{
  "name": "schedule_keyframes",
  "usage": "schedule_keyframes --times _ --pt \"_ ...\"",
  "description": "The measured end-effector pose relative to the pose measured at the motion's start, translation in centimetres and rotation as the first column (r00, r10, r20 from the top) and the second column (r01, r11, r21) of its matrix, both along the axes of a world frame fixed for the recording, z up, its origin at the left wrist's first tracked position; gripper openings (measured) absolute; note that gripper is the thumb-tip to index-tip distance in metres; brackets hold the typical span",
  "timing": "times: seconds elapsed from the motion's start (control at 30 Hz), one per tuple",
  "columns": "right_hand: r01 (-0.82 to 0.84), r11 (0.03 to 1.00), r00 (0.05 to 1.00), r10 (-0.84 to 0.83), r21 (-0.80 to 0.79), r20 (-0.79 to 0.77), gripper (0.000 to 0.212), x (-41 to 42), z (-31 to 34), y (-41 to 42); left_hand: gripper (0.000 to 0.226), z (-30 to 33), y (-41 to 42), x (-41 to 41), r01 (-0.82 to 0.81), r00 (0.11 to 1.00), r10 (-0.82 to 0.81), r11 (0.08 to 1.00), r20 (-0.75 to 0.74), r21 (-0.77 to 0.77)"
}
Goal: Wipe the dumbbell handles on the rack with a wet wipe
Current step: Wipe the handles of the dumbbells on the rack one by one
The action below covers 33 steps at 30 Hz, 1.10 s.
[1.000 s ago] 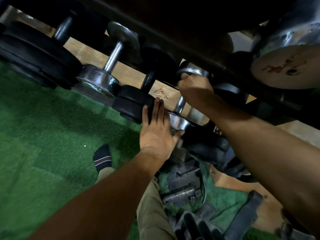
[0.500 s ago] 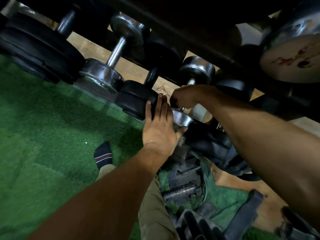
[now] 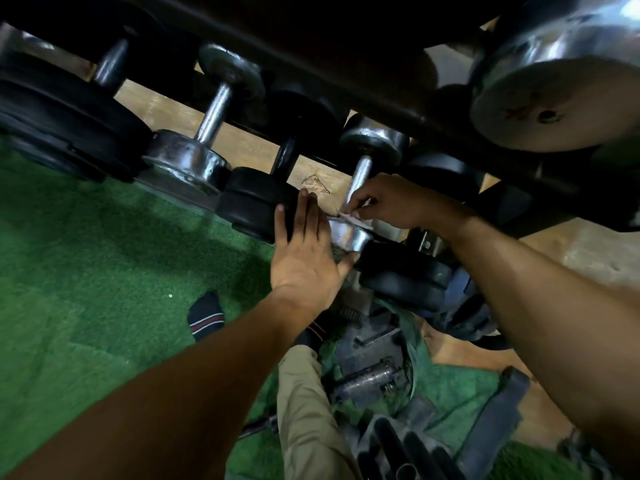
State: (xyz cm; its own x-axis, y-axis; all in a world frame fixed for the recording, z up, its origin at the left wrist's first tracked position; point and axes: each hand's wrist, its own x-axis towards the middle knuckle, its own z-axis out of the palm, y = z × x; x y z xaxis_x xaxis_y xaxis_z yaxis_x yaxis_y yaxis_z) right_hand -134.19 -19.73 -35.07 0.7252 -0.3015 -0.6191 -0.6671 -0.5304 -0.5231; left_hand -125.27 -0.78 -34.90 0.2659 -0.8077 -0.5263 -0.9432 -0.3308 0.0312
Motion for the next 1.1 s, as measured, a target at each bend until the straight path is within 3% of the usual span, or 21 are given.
schedule_keyframes --times 0.23,0.4,0.53,0.67,0.83,0.93,1.0,1.1 --pt "0.137 0.974 0.985 -0.115 -0.179 0.129 0.013 -7.4 1.6 -1.0 0.099 1.7 0.1 0.3 0.036 0.997 -0.037 0.999 -0.066 -0.015" --pt "0.237 0.965 0.961 -0.216 -0.114 0.172 0.012 -11.8 2.3 -0.9 0.099 3.2 0.0 -3.6 0.153 0.978 -0.159 0.987 -0.136 -0.053" --pt "0.091 0.988 0.985 -0.07 -0.128 0.16 0.016 -13.1 1.5 -0.1 0.102 3.0 -1.6 -7.3 0.158 0.964 -0.172 0.984 -0.204 -0.083" --pt "0.009 0.993 0.996 0.002 -0.119 0.091 0.017 -12.8 0.9 -0.2 0.11 2.5 -3.2 -9.3 0.141 0.974 -0.132 0.989 -0.182 0.04" --pt "0.067 0.929 0.998 -0.056 -0.365 0.043 0.013 -12.1 0.9 0.2 0.112 2.7 -3.6 -9.1 0.125 0.976 -0.112 0.99 -0.185 0.062" --pt "0.035 0.793 0.998 -0.057 -0.608 -0.016 0.021 -11.7 0.7 1.5 0.114 2.7 -3.9 -9.1 0.133 0.974 -0.11 0.985 -0.196 0.106" --pt "-0.015 0.81 1.0 0.019 -0.586 0.001 0.021 -11.9 0.6 2.1 0.113 2.7 -3.9 -9.2 0.138 0.976 -0.117 0.985 -0.183 0.106" --pt "-0.027 0.94 0.998 0.047 -0.341 0.049 0.02 -12.5 0.7 1.3 0.112 2.7 -3.8 -9.1 0.141 0.976 -0.121 0.985 -0.183 0.1"
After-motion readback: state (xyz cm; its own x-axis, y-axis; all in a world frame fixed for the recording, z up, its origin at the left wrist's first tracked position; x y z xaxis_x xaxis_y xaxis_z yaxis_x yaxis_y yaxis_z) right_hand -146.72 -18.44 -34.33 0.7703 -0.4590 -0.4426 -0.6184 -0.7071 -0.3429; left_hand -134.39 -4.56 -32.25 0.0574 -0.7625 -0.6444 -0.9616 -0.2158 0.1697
